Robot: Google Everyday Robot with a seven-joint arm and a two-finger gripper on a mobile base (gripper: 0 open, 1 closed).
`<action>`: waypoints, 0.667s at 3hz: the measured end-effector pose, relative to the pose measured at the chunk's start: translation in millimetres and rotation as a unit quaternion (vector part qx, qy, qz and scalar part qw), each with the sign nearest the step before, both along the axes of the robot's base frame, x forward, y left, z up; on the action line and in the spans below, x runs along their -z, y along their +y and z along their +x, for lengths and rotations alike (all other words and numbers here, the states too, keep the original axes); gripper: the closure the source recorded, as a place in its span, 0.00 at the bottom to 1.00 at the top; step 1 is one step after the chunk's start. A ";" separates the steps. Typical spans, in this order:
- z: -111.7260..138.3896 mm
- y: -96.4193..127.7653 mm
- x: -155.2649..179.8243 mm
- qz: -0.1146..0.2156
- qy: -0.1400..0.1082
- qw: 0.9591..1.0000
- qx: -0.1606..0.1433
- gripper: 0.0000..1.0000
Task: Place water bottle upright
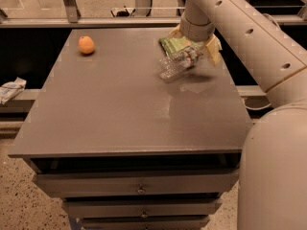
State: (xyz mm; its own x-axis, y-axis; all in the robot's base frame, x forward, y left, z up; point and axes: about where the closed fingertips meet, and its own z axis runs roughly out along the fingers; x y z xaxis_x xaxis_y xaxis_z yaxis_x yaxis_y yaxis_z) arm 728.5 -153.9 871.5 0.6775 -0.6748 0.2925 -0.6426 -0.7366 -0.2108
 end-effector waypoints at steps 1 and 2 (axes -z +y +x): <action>-1.3 7.1 6.9 0.027 0.021 0.999 0.022 0.00; 4.1 15.8 8.7 0.042 0.027 0.998 0.031 0.14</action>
Offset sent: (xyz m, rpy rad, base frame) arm -0.0003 0.0211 -0.0042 0.0958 0.1082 -0.0874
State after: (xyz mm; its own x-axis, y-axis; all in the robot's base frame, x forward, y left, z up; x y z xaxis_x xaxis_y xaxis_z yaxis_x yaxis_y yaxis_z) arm 732.6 -138.1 862.8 0.6475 -0.7360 0.1977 -0.6978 -0.6768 -0.2345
